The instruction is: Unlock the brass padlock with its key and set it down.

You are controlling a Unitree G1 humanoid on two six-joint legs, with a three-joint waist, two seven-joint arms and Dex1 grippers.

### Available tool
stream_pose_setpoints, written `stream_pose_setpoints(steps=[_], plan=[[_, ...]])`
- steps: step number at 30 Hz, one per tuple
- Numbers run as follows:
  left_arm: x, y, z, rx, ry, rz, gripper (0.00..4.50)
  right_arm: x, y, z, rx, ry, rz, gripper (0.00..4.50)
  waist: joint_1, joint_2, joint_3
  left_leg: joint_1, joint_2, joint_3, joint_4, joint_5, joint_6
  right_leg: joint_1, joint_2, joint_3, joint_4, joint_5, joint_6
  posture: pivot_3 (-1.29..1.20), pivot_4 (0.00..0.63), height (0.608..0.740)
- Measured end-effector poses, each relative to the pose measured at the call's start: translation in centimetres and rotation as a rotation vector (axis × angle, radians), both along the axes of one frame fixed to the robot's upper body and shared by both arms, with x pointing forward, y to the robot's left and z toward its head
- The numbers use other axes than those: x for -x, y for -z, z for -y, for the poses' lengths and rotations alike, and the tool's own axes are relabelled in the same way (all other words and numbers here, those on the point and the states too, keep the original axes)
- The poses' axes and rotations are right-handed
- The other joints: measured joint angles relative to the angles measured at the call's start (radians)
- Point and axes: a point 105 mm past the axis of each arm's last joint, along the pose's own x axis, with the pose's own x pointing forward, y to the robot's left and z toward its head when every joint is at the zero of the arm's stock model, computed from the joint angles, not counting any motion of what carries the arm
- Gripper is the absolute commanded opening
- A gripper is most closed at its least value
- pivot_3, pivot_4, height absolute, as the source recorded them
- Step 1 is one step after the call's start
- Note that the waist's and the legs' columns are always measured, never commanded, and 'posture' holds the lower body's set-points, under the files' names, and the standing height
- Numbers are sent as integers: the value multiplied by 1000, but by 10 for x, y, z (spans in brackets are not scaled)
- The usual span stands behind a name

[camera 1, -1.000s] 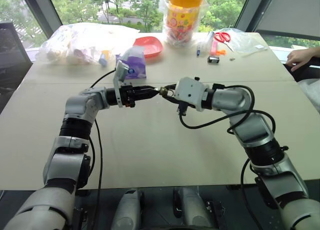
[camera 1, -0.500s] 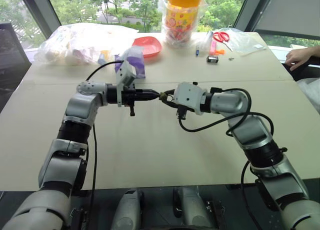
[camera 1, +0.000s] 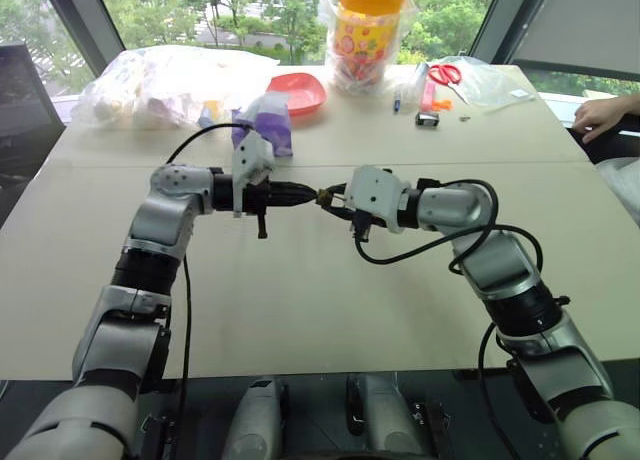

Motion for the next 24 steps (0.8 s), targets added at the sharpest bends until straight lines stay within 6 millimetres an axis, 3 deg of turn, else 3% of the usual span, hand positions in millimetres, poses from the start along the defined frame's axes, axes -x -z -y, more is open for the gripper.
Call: stream_pose_setpoints(steps=[3,8,18,24], plan=[[-2,-5,-2,70,-18,-107,937,-2,-9,0,14,0,78,678,-4,0,0,0,0,0,0,0,0,0,0,0,0,-1,1,0,150,740],[-3,1,1,64,-26,-148,2754,-1,-20,-4,14,-18,164,678,-3,0,0,0,0,0,-1,0,0,0,0,0,0,-1,1,0,150,740],[-7,4,9,96,-35,-182,2754,-2,-21,-4,33,-12,196,678,-1,0,0,0,0,0,-1,0,0,0,0,0,0,-1,1,0,150,740],[-5,-1,4,93,-8,-176,2754,-2,-22,-3,52,-10,217,678,-3,0,0,0,0,0,-1,0,0,0,0,0,0,-1,1,0,150,740]])
